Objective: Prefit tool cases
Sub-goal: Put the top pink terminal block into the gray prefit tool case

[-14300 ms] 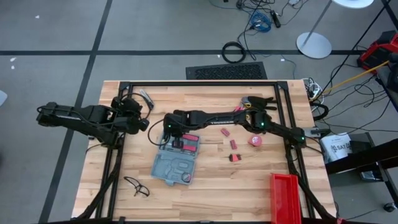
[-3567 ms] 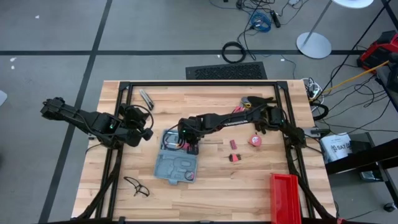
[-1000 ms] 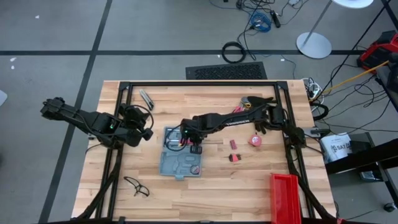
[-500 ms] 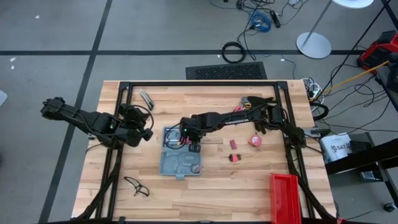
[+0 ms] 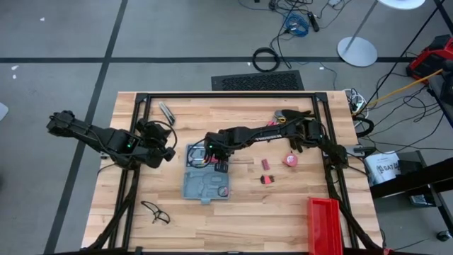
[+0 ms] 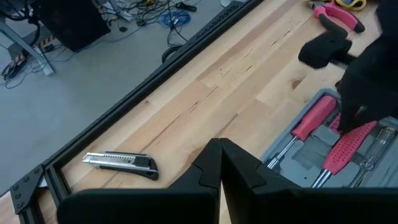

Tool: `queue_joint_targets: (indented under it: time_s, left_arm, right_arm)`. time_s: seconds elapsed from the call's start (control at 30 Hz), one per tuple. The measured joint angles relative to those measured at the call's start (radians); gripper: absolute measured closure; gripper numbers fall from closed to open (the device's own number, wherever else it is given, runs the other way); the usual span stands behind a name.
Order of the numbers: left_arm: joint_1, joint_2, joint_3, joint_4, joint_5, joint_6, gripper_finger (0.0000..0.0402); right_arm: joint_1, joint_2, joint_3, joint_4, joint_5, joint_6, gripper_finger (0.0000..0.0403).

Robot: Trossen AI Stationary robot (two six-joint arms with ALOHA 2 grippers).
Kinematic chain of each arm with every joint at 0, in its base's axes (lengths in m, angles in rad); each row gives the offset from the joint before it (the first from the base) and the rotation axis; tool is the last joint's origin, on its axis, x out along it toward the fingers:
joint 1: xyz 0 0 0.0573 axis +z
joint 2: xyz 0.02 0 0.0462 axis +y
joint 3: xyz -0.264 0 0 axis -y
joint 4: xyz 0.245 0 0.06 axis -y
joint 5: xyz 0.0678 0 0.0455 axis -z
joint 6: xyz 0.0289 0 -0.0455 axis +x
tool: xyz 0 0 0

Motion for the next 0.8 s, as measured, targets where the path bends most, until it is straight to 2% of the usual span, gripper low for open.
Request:
queue_joint_targets:
  time_s: [0.23,0.8]
  left_arm:
    - [0.0,0.001,0.0,0.0,0.0,0.0,0.0391]
    - [0.0,0.002,0.0,-0.003,0.0,0.0,0.0391]
  right_arm:
    - [0.0,-0.033,0.0,-0.048,0.046,0.012,0.0403]
    - [-0.001,0.042,-0.002,-0.043,0.004,0.034,0.0403]
